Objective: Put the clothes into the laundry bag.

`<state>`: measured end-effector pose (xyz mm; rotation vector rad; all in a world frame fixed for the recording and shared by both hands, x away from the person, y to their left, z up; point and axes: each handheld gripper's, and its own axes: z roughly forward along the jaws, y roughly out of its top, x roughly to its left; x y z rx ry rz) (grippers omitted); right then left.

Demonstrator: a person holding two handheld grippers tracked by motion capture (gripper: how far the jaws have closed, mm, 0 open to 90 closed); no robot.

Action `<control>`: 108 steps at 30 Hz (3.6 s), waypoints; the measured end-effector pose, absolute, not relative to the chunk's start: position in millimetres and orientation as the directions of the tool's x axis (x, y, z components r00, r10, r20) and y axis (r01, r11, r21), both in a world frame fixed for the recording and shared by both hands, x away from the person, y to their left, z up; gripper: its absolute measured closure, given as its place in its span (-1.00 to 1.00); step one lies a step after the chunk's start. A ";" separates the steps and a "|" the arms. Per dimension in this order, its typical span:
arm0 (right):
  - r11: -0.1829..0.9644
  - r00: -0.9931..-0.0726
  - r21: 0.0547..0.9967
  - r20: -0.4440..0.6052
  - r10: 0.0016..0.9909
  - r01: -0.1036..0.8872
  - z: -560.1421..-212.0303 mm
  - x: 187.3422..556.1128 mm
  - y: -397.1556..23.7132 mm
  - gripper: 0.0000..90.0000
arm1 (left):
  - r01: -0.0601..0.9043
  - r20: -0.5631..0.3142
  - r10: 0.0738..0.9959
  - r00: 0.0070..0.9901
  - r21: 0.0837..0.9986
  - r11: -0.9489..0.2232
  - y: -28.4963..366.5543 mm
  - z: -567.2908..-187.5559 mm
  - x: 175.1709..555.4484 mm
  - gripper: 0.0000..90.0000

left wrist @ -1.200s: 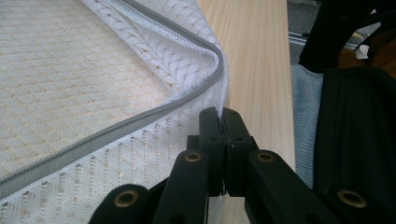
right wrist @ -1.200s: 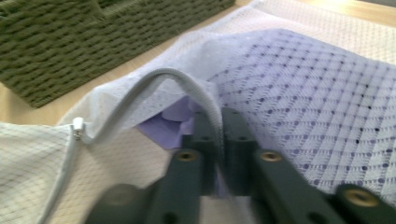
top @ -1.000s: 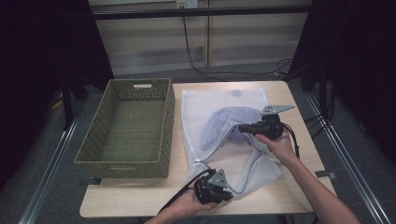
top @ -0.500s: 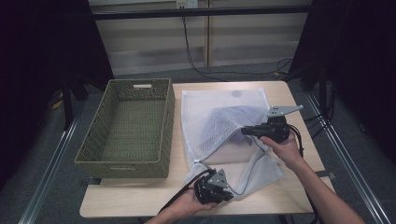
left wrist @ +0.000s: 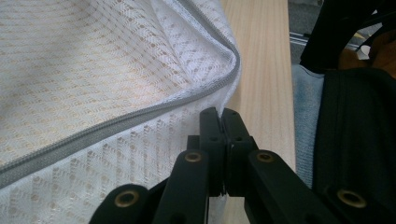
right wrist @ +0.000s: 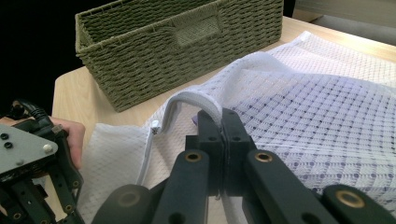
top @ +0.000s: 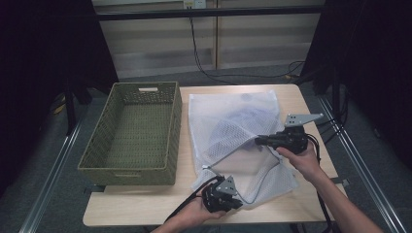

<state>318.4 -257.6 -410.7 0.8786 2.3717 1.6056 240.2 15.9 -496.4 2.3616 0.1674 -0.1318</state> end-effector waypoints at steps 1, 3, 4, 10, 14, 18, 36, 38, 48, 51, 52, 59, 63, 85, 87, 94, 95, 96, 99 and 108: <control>0.257 -0.818 0.886 0.200 0.539 0.386 -411.5 317.5 -257.8 0.99 | 0.160 -0.142 0.085 0.986 0.684 -0.712 16.1 -496.2 240.1 0.98; 0.257 -0.817 0.884 0.205 0.539 0.391 -413.5 316.7 -257.5 0.99 | 0.159 -0.142 0.084 0.986 0.687 -0.709 15.7 -496.4 239.9 0.98; 0.257 -0.817 0.882 0.208 0.538 0.395 -414.8 316.1 -257.2 0.99 | 0.160 -0.145 0.082 0.986 0.692 -0.704 15.4 -496.7 240.0 0.98; 0.269 -0.823 0.879 0.206 0.529 0.393 -416.1 308.6 -257.0 0.99 | 0.160 -0.146 0.081 0.986 0.692 -0.704 15.5 -496.6 240.2 0.98; 0.272 -0.830 0.880 0.205 0.519 0.388 -414.8 300.6 -258.6 0.99 | 0.159 -0.144 0.081 0.986 0.691 -0.705 15.5 -496.6 240.1 0.98; 0.279 -0.832 0.879 0.202 0.518 0.387 -416.2 293.7 -261.7 0.99 | 0.162 -0.147 0.082 0.986 0.691 -0.704 15.5 -496.7 240.2 0.98; 0.328 -0.831 0.846 0.215 0.512 0.421 -438.0 281.4 -262.5 0.99 | 0.162 -0.147 0.083 0.986 0.692 -0.704 15.4 -496.7 240.2 0.98; 0.338 -0.832 0.839 0.217 0.510 0.426 -441.9 281.1 -260.6 0.99 | 0.162 -0.147 0.083 0.986 0.691 -0.704 15.4 -496.7 240.1 0.98; 0.388 -0.837 0.809 0.216 0.503 0.442 -456.0 281.2 -253.5 0.98 | 0.160 -0.145 0.083 0.986 0.691 -0.705 15.4 -496.6 240.0 0.98; 0.403 -0.838 0.799 0.216 0.501 0.447 -460.4 281.8 -252.5 0.98 | 0.161 -0.143 0.084 0.986 0.691 -0.705 15.3 -496.6 239.7 0.98; 0.406 -0.838 0.795 0.220 0.499 0.451 -462.3 282.0 -252.0 0.97 | 0.161 -0.143 0.084 0.986 0.691 -0.705 15.3 -496.6 239.7 0.98; 0.448 -0.837 0.763 0.219 0.501 0.467 -472.5 283.4 -247.0 0.96 | 0.162 -0.145 0.084 0.986 0.691 -0.705 15.4 -496.6 239.9 0.98; 0.466 -0.836 0.748 0.214 0.505 0.473 -477.8 285.5 -246.2 0.95 | 0.162 -0.145 0.085 0.986 0.691 -0.704 15.4 -496.6 239.8 0.98; 0.519 -0.818 0.682 0.211 0.535 0.515 -498.9 301.2 -239.6 0.67 | 0.187 -0.177 0.088 0.980 0.689 -0.701 12.6 -496.4 241.6 0.88; 0.518 -0.819 0.685 0.209 0.534 0.513 -498.5 301.1 -240.0 0.57 | 0.193 -0.176 0.097 0.980 0.693 -0.695 11.9 -496.3 240.4 0.81; 0.413 -0.808 0.763 0.234 0.540 0.497 -475.2 287.4 -256.5 0.27 | 0.238 -0.186 0.149 0.971 0.730 -0.640 25.5 -477.0 247.0 0.56; 0.387 -0.803 0.777 0.242 0.545 0.497 -471.3 284.4 -261.8 0.30 | 0.241 -0.179 0.161 0.971 0.737 -0.632 27.9 -475.3 248.3 0.53; 0.374 -0.798 0.783 0.244 0.551 0.498 -469.5 282.7 -264.5 0.36 | 0.250 -0.179 0.176 0.968 0.742 -0.623 31.4 -473.9 250.3 0.53; 0.360 -0.791 0.786 0.252 0.557 0.503 -468.5 277.2 -272.3 0.71 | 0.280 -0.173 0.229 0.958 0.741 -0.610 43.4 -470.9 256.5 0.57; 0.423 -0.768 0.731 0.215 0.603 0.536 -477.9 261.0 -287.2 1.00 | 0.319 -0.100 0.353 0.930 0.695 -0.644 67.9 -475.0 271.3 0.93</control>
